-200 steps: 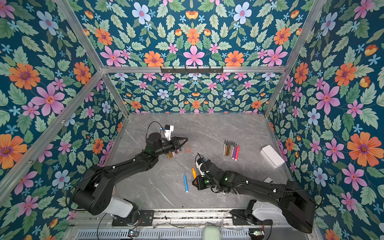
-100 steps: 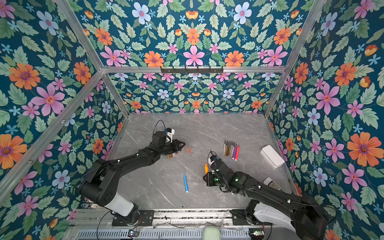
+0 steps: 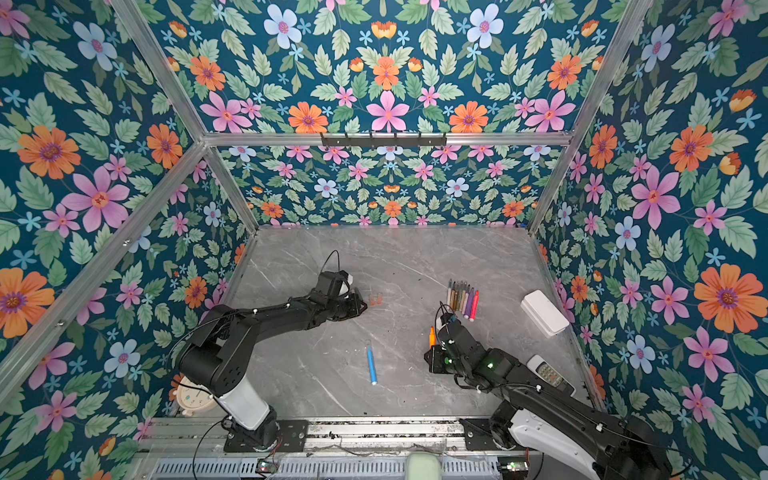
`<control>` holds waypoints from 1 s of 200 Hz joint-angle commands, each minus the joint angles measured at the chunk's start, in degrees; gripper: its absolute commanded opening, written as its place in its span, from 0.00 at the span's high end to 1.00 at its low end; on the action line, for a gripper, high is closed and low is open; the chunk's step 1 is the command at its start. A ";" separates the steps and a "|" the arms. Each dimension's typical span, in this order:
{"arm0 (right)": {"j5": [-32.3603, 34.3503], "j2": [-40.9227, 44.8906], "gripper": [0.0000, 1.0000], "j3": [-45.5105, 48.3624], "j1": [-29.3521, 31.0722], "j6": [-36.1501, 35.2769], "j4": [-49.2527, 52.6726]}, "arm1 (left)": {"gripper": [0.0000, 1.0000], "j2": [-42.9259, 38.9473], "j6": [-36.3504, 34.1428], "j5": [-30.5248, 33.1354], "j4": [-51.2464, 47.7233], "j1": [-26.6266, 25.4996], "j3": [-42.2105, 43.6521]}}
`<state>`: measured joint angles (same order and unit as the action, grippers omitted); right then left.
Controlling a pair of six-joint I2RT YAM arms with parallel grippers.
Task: Open the pen caps
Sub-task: 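Drop the orange cap by the cap row while the right carries the highlighter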
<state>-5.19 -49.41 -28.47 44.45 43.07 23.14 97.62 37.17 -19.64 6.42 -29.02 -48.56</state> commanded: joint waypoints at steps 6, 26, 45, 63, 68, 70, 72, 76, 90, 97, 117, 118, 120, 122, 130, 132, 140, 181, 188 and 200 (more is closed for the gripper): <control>2.15 1.13 1.00 -1.16 0.01 -1.03 2.53 | 0.73 0.03 -1.42 0.99 -0.61 0.01 -0.54; 3.10 2.18 1.00 -1.67 0.01 -1.47 4.28 | 0.68 0.02 -1.62 1.20 -0.83 0.01 -0.80; 4.39 3.23 1.00 -2.54 -0.02 -2.23 6.49 | 0.65 -0.13 -1.65 1.09 -0.97 0.01 -0.94; 5.30 4.04 1.00 -4.38 -1.79 -3.91 10.54 | 0.65 -0.97 -1.57 1.08 -1.30 0.01 -0.93; 4.91 4.20 1.00 -5.01 -3.34 -4.67 11.87 | 0.65 -1.45 -1.57 1.05 -1.40 0.01 -0.97; 4.57 4.31 1.00 -5.17 -4.05 -4.99 12.20 | 0.65 -1.69 -1.57 1.08 -1.36 0.01 -0.89; 4.16 4.43 1.00 -5.41 -4.90 -5.36 12.55 | 0.65 -1.88 -1.53 1.09 -1.33 0.01 -0.85; 3.18 4.61 1.00 -5.76 -6.68 -6.26 13.19 | 0.65 -2.40 -1.58 1.10 -1.48 0.01 -0.80; -1.43 5.00 1.00 -6.70 -15.09 -9.74 14.55 | 0.65 -4.64 -1.74 1.27 -1.62 0.01 -0.28; -4.15 4.86 1.00 -7.07 -20.21 -11.51 14.96 | 0.65 -6.01 -1.83 1.23 -1.58 0.01 0.02; -16.26 2.38 1.00 -6.69 -35.11 -13.79 11.84 | 0.65 -10.85 -2.48 -0.37 -0.65 0.01 1.85; -16.65 2.12 1.00 -6.73 -35.78 -13.79 11.71 | 0.65 -11.13 -2.51 -0.43 -0.59 0.01 2.00; -17.28 1.59 1.00 -6.81 -36.87 -13.84 11.61 | 0.65 -11.60 -2.66 -0.58 -0.48 0.01 2.26; -17.72 1.00 1.00 -6.92 -37.76 -13.92 11.57 | 0.65 -12.26 -2.57 -0.69 -0.34 0.01 2.55; -18.07 -1.84 1.00 -8.13 -40.73 -14.57 11.56 | 0.65 -14.77 -2.97 -0.87 -0.09 0.01 3.84; -17.99 -2.14 1.00 -8.20 -40.92 -14.71 11.53 | 0.65 -15.39 -3.06 -0.80 -0.02 0.01 4.15; -15.82 -4.67 1.00 -9.38 -41.37 -15.56 11.45 | 0.65 -17.97 -3.51 -0.25 -0.07 0.01 5.81; -5.88 -16.03 1.00 -14.42 -41.59 -18.90 8.57 | 0.65 -31.92 -7.07 7.08 -3.24 0.01 15.56; -5.96 -17.57 1.00 -15.40 -41.63 -19.20 7.83 | 0.65 -34.39 -7.51 8.33 -3.88 0.01 17.20; -3.21 -20.61 1.00 -17.74 -41.61 -19.97 7.96 | 0.66 -38.41 -8.20 9.79 -4.60 0.01 19.77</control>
<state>-13.04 -66.11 -43.11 2.83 26.20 33.45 64.88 31.94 -14.92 4.16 -29.02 -32.34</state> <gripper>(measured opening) 0.165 0.346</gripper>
